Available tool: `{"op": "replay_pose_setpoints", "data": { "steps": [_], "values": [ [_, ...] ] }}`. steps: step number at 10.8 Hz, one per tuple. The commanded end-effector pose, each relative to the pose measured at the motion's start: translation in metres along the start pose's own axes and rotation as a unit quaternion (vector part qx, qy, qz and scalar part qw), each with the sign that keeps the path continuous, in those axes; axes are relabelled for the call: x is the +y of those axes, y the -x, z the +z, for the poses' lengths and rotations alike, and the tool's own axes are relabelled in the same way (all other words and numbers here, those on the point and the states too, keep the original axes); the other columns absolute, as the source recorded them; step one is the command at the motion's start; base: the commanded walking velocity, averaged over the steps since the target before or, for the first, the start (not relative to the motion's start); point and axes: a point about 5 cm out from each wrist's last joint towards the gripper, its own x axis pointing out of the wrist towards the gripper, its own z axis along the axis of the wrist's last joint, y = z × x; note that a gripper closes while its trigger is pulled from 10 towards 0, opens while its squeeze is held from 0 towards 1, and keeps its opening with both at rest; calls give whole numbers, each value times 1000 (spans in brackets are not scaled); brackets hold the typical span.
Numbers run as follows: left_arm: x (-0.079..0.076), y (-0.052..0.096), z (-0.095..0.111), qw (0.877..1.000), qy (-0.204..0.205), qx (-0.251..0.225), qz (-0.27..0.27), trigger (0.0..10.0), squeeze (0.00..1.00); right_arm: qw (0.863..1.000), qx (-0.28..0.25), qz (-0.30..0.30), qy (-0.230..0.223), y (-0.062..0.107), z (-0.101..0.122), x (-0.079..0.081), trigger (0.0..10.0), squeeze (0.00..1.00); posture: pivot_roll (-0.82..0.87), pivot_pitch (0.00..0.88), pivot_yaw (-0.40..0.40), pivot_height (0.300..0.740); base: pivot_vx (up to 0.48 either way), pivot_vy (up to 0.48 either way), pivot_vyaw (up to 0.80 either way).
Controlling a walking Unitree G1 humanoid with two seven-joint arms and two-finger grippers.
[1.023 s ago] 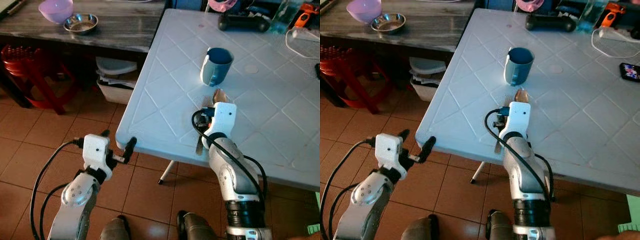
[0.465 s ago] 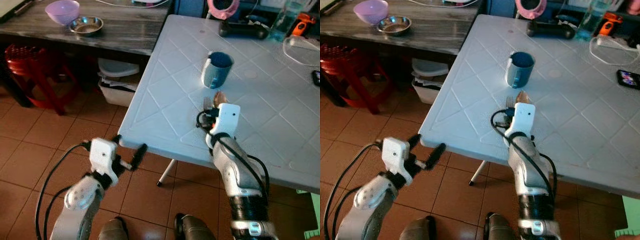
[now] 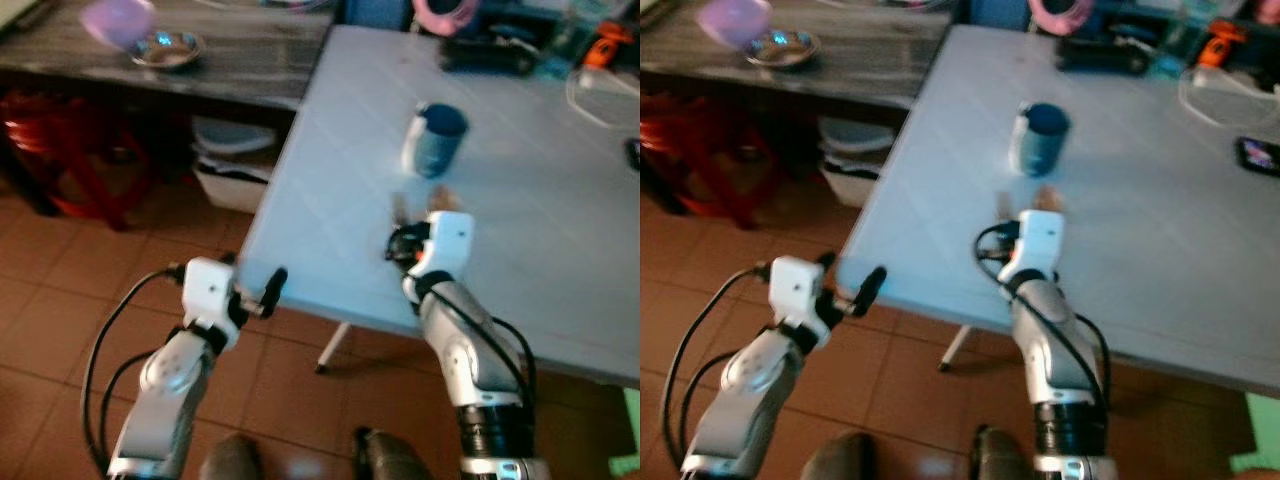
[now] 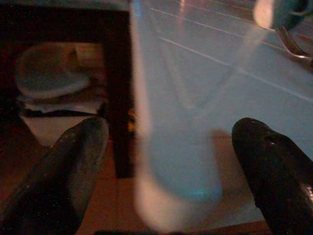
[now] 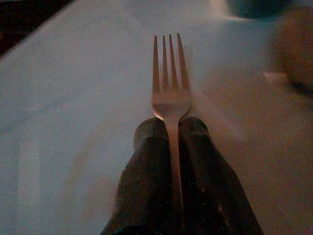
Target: Setting the table
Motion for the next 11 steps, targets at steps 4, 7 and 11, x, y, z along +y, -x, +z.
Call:
{"op": "replay_pose_setpoints", "data": {
  "steps": [4,7,11],
  "values": [
    [13,-6,6,997,-6,-23,78,10000,0,994,-101,-13,25,14,19,-4,0,0,-33,130,-4,740,0,480,0],
    [13,-11,9,996,-16,-35,82,10000,0,990,-107,-69,59,28,12,-32,0,0,-40,121,8,740,99,430,0],
    [15,-16,14,995,-26,-44,88,10000,0,988,-119,-78,58,23,17,-33,0,0,-34,115,10,740,319,357,0]
  ]
}}
